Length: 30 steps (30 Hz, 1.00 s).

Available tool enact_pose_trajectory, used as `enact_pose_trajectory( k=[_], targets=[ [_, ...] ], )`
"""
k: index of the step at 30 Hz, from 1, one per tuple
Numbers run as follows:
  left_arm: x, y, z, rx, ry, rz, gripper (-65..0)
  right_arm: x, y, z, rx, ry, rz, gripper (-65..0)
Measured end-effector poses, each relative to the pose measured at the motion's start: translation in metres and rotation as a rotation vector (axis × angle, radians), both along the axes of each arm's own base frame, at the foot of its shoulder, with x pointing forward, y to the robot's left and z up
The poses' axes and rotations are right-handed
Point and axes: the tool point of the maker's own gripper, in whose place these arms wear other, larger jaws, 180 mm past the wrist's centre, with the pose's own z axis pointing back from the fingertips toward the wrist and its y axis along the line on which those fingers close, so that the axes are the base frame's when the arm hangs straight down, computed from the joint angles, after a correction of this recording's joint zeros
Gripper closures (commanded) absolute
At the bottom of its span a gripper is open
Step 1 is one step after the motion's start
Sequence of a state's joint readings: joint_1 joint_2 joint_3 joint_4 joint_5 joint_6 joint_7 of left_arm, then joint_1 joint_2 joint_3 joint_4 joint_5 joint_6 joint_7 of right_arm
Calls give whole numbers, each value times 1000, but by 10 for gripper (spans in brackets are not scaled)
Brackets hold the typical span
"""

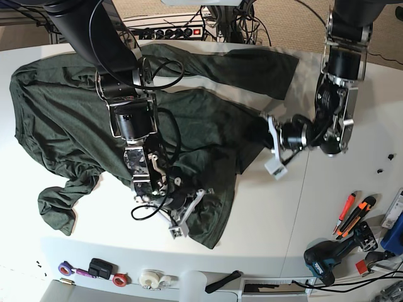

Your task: Layout the t-shirt on the table in an organized manner, then fold the t-shirt properly

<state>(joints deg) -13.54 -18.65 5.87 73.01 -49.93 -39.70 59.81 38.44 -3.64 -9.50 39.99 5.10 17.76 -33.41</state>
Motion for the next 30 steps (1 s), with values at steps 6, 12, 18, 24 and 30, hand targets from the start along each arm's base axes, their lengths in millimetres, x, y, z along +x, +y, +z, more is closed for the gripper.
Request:
enact_pose_trajectory(
  k=[6,12,18,24,30],
  targets=[
    [-10,0,-9,-2,20,5,0,10,-26,-1,-93,-59,-53,0],
    [-15,1,-12,-6,22,18,0,19,-53,6,-159,-126,-74,0],
    [-17,2,-13,-30,12,36,0,34,-103,26,-167,-181,-171,0],
    [-16,2,-12,-38,0,44,0,8,-25,59,484,-4,31,0],
    [-15,2,-12,-38,-1,45,0,-16,1,19,415,45,61,0]
  ],
)
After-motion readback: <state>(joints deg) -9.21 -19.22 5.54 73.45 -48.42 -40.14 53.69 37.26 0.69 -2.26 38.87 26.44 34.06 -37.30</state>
